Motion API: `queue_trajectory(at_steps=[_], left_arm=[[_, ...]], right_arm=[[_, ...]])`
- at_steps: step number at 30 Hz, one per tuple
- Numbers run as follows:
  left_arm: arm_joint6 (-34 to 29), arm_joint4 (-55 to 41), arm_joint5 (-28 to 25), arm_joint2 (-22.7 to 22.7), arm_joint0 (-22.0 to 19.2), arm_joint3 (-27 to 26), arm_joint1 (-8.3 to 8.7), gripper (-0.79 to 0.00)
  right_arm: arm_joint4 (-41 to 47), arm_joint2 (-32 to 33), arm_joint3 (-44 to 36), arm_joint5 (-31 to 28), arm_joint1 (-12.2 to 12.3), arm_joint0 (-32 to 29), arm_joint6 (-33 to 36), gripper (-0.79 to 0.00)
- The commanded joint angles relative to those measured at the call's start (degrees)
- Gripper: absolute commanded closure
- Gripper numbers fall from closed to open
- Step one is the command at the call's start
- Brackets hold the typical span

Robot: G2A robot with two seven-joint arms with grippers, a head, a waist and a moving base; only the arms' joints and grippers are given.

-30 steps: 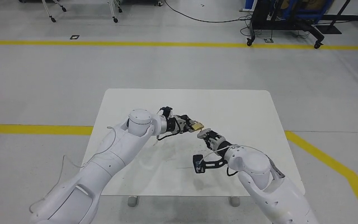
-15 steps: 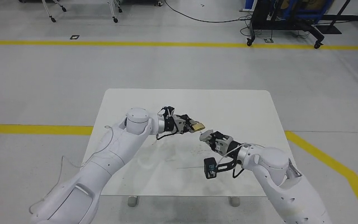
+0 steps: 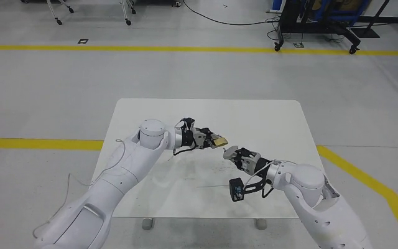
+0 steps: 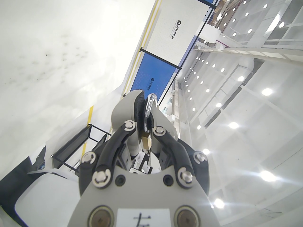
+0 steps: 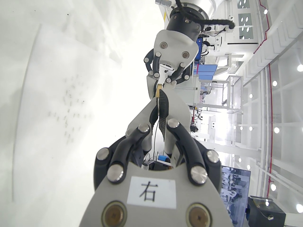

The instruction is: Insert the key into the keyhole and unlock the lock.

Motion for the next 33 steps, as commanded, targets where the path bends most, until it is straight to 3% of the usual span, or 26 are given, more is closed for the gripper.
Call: queue_trajectory(at_steps=[1,17,33], left_arm=[[-0.1,0.3,0.1,0.0,0.0,0.0,-0.06,0.0],[-1.2,2.3,0.9,-0.4,0.0,0.3,-0.46,0.0],[-1.1,3.4,1.3,-1.1,0.3,0.2,-0.8,0.0]], right_arm=[[0.2,-0.5,0.3,-0.3,0.0,0.4,0.3,0.0],[2.0,-2.7,2.3,-1.9,-0.2,3.1,4.2,0.0],[2.9,-1.5,1.2,-1.6,0.4,1.5,5.8,0.0]])
